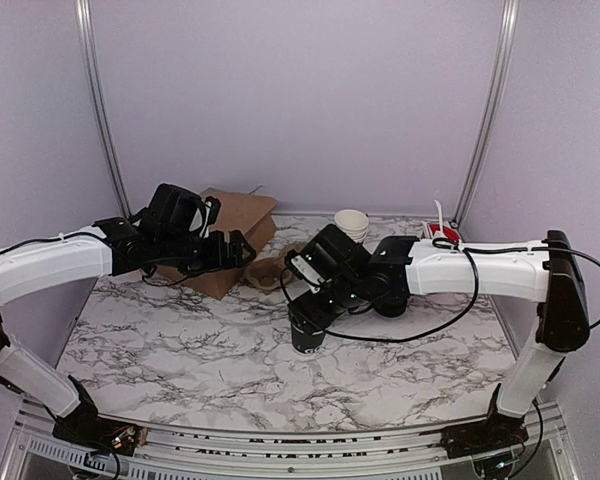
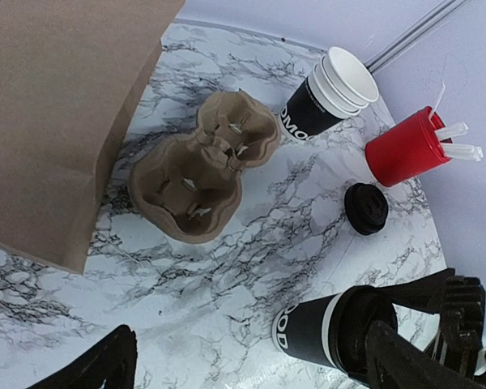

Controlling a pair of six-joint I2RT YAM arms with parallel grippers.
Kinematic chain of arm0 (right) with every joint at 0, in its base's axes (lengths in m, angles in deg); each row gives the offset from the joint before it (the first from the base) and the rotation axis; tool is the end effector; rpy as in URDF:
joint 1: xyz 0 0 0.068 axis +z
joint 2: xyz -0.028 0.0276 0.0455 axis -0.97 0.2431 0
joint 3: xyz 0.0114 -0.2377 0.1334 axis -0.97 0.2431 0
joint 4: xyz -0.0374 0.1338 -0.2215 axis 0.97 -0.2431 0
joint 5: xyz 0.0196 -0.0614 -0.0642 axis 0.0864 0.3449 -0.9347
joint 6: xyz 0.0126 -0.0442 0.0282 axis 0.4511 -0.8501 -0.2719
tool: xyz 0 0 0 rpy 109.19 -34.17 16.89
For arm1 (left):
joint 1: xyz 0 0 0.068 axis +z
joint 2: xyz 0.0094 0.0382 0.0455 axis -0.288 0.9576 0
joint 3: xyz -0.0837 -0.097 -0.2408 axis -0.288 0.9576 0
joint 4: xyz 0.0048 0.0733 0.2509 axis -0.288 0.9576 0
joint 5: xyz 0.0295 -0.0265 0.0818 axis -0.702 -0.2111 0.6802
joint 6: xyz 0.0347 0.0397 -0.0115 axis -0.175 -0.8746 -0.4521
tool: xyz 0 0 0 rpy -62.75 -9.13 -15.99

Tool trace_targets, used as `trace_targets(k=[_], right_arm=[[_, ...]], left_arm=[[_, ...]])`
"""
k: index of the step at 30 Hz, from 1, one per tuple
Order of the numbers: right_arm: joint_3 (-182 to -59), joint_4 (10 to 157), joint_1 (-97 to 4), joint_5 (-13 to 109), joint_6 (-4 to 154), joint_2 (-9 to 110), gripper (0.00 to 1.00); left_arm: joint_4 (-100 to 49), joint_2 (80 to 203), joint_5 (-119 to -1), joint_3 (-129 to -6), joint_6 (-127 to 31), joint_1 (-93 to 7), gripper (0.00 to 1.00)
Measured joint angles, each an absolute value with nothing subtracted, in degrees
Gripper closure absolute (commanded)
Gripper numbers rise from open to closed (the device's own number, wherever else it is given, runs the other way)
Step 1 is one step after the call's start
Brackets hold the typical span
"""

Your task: Pack the takeout coffee

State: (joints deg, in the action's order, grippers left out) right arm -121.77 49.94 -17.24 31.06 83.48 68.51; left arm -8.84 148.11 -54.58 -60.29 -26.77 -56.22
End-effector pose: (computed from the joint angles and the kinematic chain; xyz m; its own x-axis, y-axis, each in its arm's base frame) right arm 0.1979 0.3144 0.2481 -0.6274 -0.5262 -0.5741 -0.6548 0.7555 0.0231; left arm 0.2531 -0.2106 0.3011 -0.7050 -0.1274 -0.6977 0.3343 0.8079 -0.4853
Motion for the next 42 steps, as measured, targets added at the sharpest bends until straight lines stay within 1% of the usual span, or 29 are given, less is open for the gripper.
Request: trace_targets(k=[4,9,21,26,30,35,39,42], right_arm=[[-121.7,49.9,-17.3,31.0,83.5,68.4,0.12],[-121.7,49.4,-17.3,31.0,83.5,68.0,0.10],[-121.7,49.0,-17.0,30.6,83.5,66.6,0.10],[-121.6,48.4,-17.0,29.9,84.0,64.2,0.10],[-117.5,50.6,-19.0,31.1,84.6,57.5,0.17],[-109.1,55.5,-27.6,36.4,85.3,50.1,0.27],[-102.6,59.7,-34.1,42.2,86.2,48.6,0.32],[-100.7,60.9,-35.0,45.1,86.6,49.1,0.33]], left_arm=[[-9.8,148.0,-53.7,-56.6,-24.0,-59.9,0.01],[-10.5,148.0,-52.9,-54.3,-21.7,-61.5,0.01],[-14.2,148.2,-52.2,-52.4,-19.3,-64.2,0.01],[-15.5,149.1,-52.3,-51.8,-18.7,-65.2,0.01],[-16.8,150.9,-52.3,-51.8,-18.8,-66.3,0.01],[-17.2,154.3,-52.3,-51.9,-19.2,-67.9,0.01],[-17.8,157.2,-51.9,-53.1,-19.5,-69.0,0.01],[-18.9,158.2,-51.4,-53.8,-19.4,-70.0,0.01]])
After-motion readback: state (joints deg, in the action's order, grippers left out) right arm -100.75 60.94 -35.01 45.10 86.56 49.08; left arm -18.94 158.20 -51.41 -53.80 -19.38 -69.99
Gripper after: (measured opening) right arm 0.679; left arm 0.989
